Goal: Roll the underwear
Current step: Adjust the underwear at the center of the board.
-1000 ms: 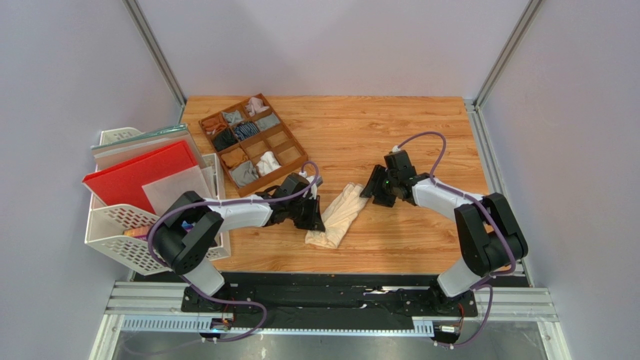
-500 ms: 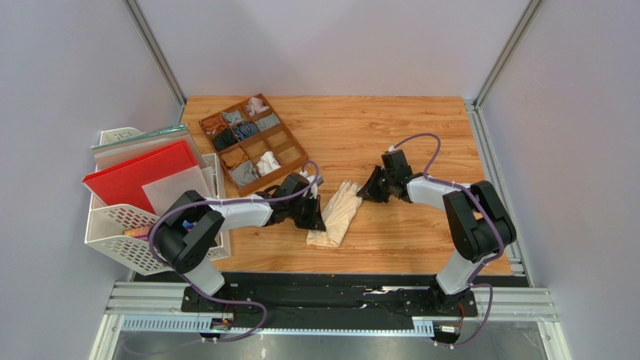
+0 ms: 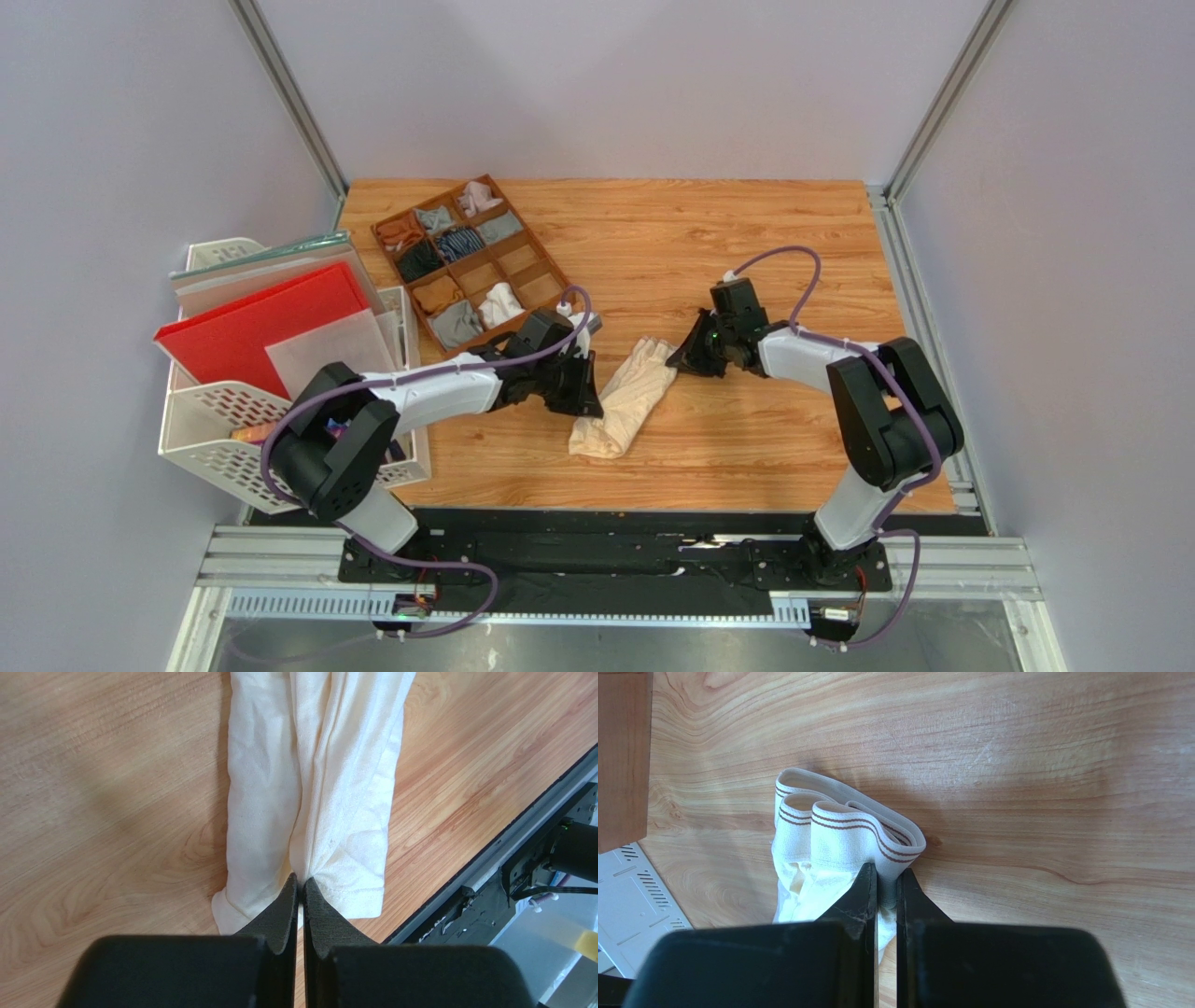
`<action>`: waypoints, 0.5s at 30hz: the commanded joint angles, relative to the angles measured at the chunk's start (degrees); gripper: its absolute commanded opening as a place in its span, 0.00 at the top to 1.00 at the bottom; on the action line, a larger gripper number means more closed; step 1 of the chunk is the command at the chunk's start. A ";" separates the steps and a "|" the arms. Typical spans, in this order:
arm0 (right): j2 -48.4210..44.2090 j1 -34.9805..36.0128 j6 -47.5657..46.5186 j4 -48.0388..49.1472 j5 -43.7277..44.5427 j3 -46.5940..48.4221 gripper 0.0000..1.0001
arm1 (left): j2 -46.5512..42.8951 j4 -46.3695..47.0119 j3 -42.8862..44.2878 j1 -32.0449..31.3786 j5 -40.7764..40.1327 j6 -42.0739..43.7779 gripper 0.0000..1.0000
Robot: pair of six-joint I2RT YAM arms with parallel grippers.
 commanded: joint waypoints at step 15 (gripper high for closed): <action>-0.97 -0.05 -3.21 -4.97 4.87 2.23 1.00 | 2.24 -6.53 2.96 2.74 -1.77 6.26 1.00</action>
